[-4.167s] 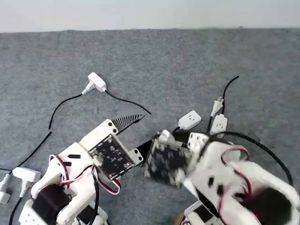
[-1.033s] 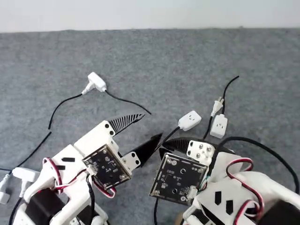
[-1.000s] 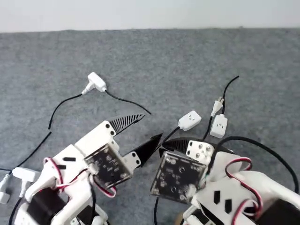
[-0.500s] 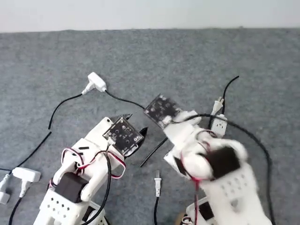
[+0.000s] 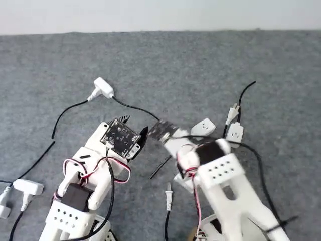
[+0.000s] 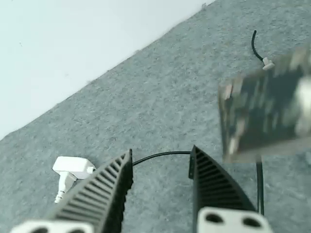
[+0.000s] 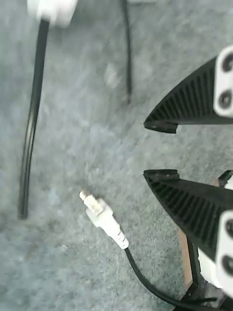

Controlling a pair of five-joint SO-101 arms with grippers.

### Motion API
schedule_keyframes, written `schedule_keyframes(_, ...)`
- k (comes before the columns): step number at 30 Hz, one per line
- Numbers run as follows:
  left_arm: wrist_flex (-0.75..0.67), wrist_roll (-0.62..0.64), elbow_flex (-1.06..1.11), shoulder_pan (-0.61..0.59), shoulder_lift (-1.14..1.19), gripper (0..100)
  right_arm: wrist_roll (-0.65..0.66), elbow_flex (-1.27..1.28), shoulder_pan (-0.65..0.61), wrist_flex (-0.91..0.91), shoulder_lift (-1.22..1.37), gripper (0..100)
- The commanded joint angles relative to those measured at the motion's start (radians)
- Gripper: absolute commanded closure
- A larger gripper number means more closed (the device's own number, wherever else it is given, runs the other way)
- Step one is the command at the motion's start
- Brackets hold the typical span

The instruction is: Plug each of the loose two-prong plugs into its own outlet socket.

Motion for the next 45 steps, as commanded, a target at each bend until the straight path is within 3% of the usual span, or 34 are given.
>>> schedule_keyframes(1,-0.072,-0.020,0.022,-0.009,0.000,81,-0.051,-0.002,-0.039,-0.084,0.074,87.6)
schedule_keyframes(7,-0.078,-0.021,0.025,-0.017,-0.002,81,-0.175,-0.002,-0.148,-0.255,0.228,87.6)
schedule_keyframes(12,-0.144,-0.020,0.025,-0.132,0.000,81,-0.252,-0.006,-0.240,-0.331,0.315,87.6)
schedule_keyframes(23,-0.186,-0.018,0.045,-0.160,0.000,81,-0.666,-0.109,-0.249,-0.217,0.323,87.9)
schedule_keyframes(27,-0.261,-0.023,0.091,-0.161,0.000,81,-0.680,-0.173,-0.249,-0.147,0.323,87.9)
schedule_keyframes(38,-0.261,-0.017,0.090,-0.173,-0.003,81,-0.689,-0.272,-0.251,-0.013,0.321,87.9)
schedule_keyframes(45,-0.259,0.107,0.051,-0.273,-0.002,81,-0.721,-0.272,-0.335,0.018,0.321,87.9)
